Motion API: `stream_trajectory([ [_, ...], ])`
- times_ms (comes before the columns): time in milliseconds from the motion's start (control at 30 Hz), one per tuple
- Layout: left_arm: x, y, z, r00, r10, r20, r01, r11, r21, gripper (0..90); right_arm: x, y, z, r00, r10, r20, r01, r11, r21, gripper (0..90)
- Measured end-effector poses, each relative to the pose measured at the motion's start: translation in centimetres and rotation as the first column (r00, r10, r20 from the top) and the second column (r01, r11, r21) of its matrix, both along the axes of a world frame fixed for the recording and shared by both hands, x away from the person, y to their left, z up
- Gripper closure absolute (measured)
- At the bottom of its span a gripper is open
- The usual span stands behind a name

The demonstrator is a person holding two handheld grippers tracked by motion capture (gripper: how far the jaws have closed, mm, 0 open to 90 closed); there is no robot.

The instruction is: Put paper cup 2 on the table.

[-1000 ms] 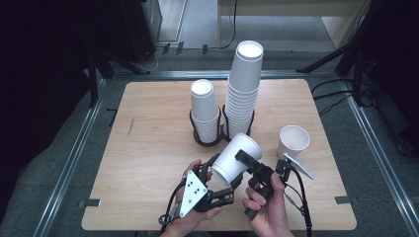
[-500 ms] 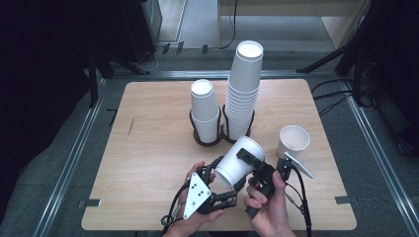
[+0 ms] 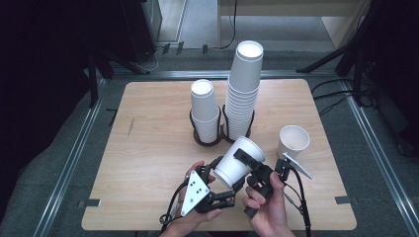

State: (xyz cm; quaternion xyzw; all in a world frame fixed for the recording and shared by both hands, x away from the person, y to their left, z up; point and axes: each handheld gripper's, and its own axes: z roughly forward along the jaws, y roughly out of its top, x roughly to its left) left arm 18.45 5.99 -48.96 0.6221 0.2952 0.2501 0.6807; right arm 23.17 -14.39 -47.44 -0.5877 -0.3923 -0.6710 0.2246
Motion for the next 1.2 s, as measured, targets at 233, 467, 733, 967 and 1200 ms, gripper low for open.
stream_trajectory([
  [233,0.0,0.5,0.4,0.9976,-0.046,-0.052,0.046,0.9989,0.000,13.9,0.0,-0.2,0.2,0.9985,-0.040,0.038,0.041,0.9986,-0.033,13.5],
  [467,0.3,1.1,0.8,0.9929,-0.052,-0.107,0.052,0.9986,0.006,2.3,0.0,-0.8,1.0,0.9893,-0.096,0.109,0.107,0.9896,-0.096,13.7],
  [733,0.7,2.0,1.1,0.9899,-0.025,-0.140,0.028,0.9993,0.025,2.2,0.2,-1.3,1.3,0.9691,-0.146,0.199,0.181,0.9686,-0.171,13.7],
  [967,1.3,2.9,1.3,0.9811,0.022,-0.192,-0.007,0.9965,0.083,2.2,0.4,-1.2,1.4,0.9485,-0.149,0.280,0.220,0.9451,-0.242,13.7],
  [1200,1.5,4.0,0.7,0.9701,0.073,-0.232,-0.044,0.9905,0.131,2.2,0.2,-1.1,1.7,0.9143,-0.126,0.385,0.265,0.9045,-0.334,13.7],
])
